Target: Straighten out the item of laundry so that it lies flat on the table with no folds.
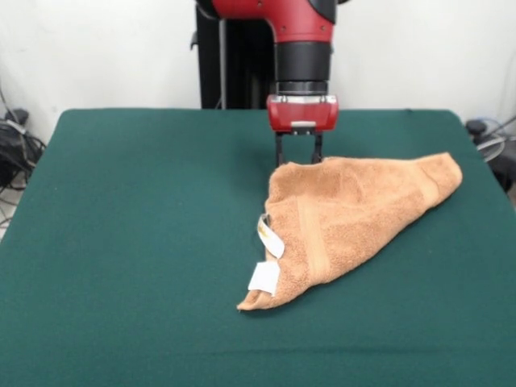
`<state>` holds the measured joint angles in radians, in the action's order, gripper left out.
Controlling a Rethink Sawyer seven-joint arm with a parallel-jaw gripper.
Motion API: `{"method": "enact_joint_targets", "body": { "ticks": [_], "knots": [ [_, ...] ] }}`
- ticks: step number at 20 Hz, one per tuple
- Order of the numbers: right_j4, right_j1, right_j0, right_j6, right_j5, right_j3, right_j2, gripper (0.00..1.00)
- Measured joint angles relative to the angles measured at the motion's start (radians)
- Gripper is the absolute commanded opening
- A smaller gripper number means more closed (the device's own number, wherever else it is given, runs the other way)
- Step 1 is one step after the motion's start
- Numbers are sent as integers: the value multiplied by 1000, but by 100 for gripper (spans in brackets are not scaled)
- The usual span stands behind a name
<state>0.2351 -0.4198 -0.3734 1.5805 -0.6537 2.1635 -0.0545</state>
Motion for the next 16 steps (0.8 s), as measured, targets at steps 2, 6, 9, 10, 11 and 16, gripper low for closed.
{"method": "enact_joint_targets", "body": {
  "ticks": [2,6,9,10,11,16],
  "knots": [
    [0,3,2,0,-15,0,0,0],
    [0,3,4,0,-36,0,0,0],
    [0,3,11,0,-78,0,3,0],
    [0,3,12,0,-94,0,3,0],
    [0,3,15,0,-117,0,4,0],
    [0,3,20,0,-180,-2,5,0]
  ]
}}
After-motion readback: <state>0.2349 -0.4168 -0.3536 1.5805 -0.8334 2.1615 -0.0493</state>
